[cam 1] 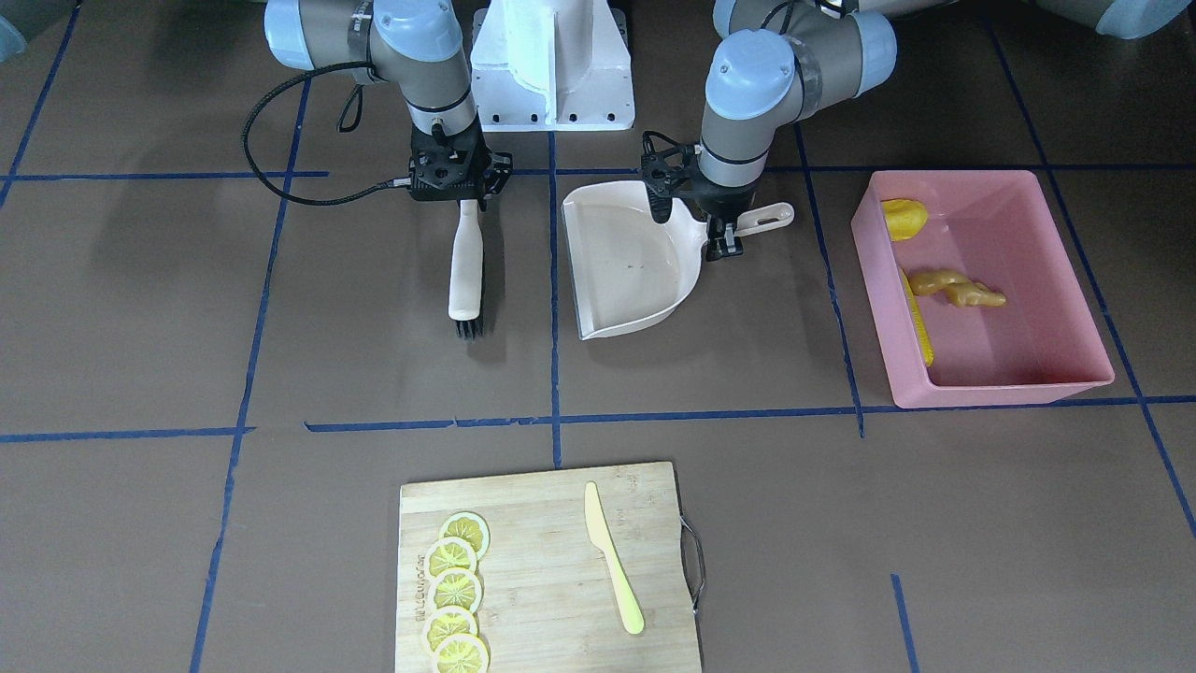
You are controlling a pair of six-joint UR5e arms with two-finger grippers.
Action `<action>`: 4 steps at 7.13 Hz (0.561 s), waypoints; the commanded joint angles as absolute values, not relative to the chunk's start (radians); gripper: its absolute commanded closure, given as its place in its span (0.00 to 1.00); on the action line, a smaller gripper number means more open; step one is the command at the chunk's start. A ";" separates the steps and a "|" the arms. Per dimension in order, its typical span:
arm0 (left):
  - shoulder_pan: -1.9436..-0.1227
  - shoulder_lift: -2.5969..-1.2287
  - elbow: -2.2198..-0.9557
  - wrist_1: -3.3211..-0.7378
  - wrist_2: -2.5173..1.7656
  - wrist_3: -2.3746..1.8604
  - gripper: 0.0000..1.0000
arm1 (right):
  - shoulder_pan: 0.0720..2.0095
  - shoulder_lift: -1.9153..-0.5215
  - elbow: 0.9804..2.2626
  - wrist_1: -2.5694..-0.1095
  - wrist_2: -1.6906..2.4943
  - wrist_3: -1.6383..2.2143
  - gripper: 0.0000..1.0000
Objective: Sweep and dump trash into bin
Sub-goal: 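Lower the beige dustpan onto the table mid-table with the left gripper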
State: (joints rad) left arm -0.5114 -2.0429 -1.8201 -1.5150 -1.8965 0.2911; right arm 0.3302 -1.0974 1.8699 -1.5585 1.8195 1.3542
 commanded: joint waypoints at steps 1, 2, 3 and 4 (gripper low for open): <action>-0.508 -2.051 -1.807 -1.525 -1.896 0.291 0.95 | 0.330 -1.098 1.870 -1.559 1.819 1.355 1.00; -0.508 -2.051 -1.799 -1.526 -1.896 0.294 0.90 | 0.330 -1.098 1.870 -1.559 1.819 1.355 1.00; -0.508 -2.057 -1.798 -1.526 -1.896 0.299 0.81 | 0.330 -1.097 1.870 -1.559 1.819 1.355 1.00; -0.508 -2.059 -1.793 -1.526 -1.894 0.299 0.65 | 0.330 -1.097 1.870 -1.559 1.819 1.355 1.00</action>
